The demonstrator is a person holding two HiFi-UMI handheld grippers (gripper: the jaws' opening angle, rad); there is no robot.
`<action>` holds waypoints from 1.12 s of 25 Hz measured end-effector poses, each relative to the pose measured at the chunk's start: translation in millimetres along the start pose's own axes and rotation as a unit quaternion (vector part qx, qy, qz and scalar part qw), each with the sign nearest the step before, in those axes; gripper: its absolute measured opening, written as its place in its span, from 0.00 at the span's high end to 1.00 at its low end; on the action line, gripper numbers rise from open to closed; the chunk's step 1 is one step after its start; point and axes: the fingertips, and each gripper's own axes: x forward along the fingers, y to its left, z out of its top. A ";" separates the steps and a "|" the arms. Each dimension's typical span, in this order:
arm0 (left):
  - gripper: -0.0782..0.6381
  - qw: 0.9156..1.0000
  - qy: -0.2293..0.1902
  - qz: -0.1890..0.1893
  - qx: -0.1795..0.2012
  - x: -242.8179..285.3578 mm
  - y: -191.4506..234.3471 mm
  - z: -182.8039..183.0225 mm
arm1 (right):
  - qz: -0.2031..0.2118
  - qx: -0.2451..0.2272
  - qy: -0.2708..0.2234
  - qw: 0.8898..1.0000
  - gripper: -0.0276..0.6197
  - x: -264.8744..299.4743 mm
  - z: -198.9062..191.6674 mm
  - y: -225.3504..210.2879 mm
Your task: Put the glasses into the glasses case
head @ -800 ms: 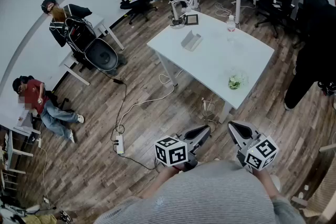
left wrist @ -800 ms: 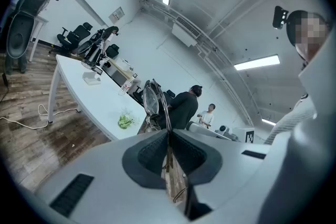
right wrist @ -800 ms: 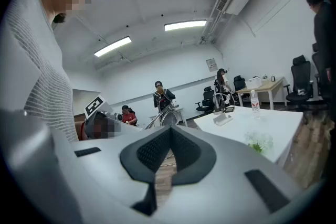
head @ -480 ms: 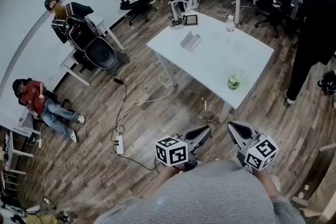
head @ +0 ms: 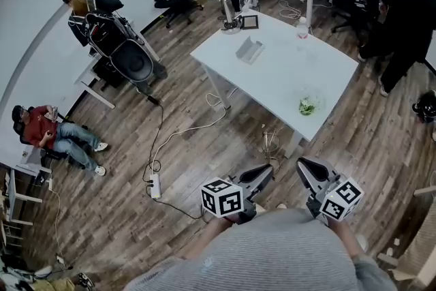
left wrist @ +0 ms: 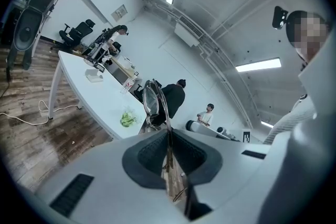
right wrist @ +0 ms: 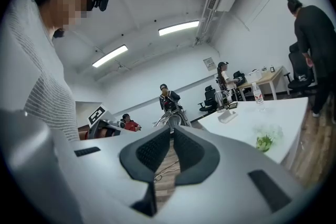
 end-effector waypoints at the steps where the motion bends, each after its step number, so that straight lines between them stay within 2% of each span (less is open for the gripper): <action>1: 0.84 1.000 0.001 -0.002 -0.002 -2.5 3.7 2.0 | -0.003 -0.003 0.002 1.000 0.94 5.4 -0.3 0.6; 8: 0.84 1.000 0.010 -0.024 -0.001 -19.6 43.1 31.1 | -0.024 -0.026 -0.004 0.999 0.94 66.1 6.9 2.1; 14: 0.84 0.999 0.015 -0.035 0.013 -42.7 87.0 82.2 | -0.049 -0.046 -0.008 0.998 0.93 141.4 25.4 7.3; 21: 0.84 0.998 0.021 -0.060 0.012 -77.5 141.0 129.9 | -0.101 -0.032 -0.053 0.993 0.93 222.1 42.3 11.4; 28: 0.84 0.996 0.048 -0.075 0.005 -91.1 180.8 142.6 | -0.146 -0.016 -0.054 0.988 0.93 258.6 28.5 0.0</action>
